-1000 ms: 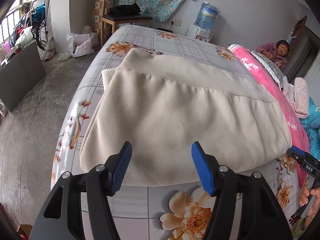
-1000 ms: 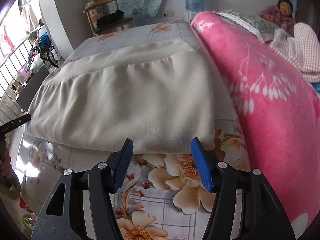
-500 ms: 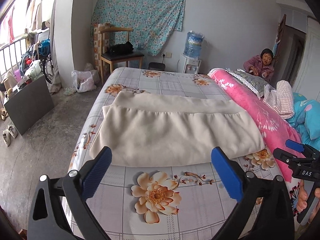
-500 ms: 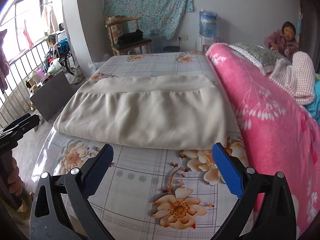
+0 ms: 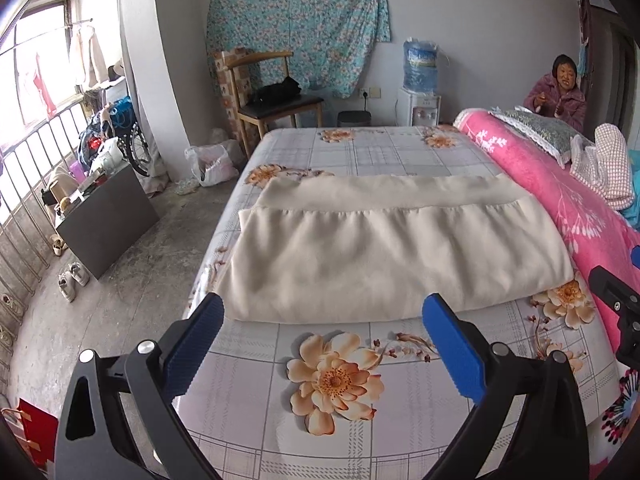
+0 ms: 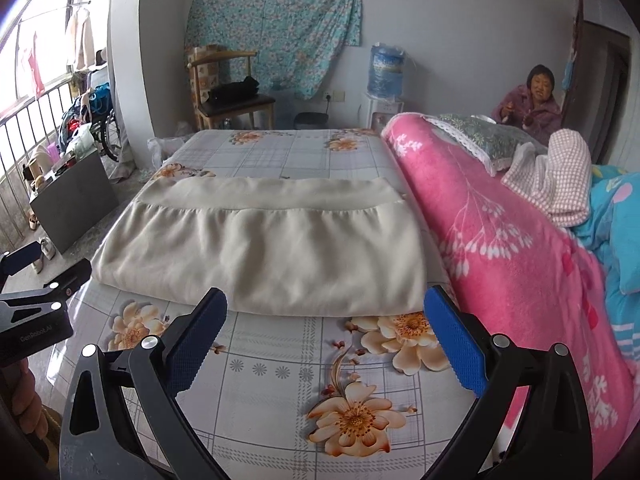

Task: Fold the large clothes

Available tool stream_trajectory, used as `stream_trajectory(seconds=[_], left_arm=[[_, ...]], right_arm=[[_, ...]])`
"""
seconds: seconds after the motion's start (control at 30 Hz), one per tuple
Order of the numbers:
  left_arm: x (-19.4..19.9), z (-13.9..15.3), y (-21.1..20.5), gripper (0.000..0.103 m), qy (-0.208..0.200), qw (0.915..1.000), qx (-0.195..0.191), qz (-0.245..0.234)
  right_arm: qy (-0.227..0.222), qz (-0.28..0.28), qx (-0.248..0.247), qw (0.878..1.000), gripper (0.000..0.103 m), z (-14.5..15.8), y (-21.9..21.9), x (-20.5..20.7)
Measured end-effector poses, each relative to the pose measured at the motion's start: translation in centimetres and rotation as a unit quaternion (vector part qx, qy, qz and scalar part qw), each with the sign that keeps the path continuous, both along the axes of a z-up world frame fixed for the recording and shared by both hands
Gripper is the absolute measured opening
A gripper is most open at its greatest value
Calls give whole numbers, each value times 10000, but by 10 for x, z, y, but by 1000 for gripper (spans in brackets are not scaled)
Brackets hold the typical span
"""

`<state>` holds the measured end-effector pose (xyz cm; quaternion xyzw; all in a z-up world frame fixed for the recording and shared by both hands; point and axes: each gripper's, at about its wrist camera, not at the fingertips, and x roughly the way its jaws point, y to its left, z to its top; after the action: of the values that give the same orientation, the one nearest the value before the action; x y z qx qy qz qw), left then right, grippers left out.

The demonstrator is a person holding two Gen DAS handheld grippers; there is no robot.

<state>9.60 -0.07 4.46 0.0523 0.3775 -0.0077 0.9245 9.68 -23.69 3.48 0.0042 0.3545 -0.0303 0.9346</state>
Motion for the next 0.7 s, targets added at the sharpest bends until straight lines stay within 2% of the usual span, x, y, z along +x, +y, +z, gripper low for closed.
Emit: stream_trajectory(seconds=[0.23, 0.37, 0.7], left_arm=[[8, -20, -7, 98, 375, 9990, -141, 218], [9, -25, -10, 98, 458, 9986, -110, 231], [17, -33, -11, 98, 710, 9970, -213, 237]], right_arm=[[439, 75, 105, 9990, 95, -16, 10, 15], [691, 104, 161, 9974, 95, -28, 15, 23], [901, 153, 240, 9955, 95, -37, 22, 31]])
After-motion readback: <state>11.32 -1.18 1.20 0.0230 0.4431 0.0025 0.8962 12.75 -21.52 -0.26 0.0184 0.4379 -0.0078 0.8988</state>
